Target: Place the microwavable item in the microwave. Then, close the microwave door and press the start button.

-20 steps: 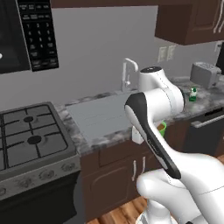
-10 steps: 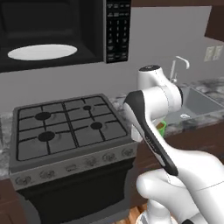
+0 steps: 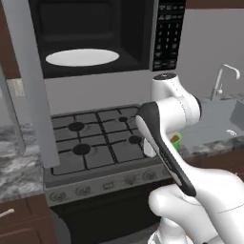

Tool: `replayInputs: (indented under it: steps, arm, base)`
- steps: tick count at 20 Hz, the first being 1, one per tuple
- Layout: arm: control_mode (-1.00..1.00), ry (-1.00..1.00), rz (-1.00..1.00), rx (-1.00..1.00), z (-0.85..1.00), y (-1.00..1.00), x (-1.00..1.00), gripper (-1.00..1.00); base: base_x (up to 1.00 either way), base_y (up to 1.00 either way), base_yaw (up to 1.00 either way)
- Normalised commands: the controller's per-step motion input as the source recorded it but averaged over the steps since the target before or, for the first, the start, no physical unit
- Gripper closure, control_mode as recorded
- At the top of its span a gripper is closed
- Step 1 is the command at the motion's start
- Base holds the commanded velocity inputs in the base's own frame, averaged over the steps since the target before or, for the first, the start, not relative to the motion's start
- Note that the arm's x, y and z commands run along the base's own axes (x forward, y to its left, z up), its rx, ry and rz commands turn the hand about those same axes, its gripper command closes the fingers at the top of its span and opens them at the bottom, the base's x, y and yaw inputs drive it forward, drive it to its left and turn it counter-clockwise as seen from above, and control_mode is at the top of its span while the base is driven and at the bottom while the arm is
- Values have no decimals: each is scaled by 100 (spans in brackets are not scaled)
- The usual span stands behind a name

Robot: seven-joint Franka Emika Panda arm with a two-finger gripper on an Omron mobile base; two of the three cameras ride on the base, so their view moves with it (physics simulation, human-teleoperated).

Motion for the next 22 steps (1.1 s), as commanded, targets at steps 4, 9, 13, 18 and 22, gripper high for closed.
replayInputs:
  steps: [4, 9, 13, 18, 22]
  arm:
    - [100, 0, 0, 0, 0, 0, 0, 100]
    - [100, 0, 0, 0, 0, 0, 0, 100]
    - [100, 0, 0, 0, 0, 0, 0, 100]
    - [100, 0, 0, 0, 0, 0, 0, 100]
    - [100, 0, 0, 0, 0, 0, 0, 100]
  base:
    - [46, 55, 0]
    - [21, 57, 3]
    - [34, 23, 9]
    - [38, -3, 16]
    - [21, -15, 17]
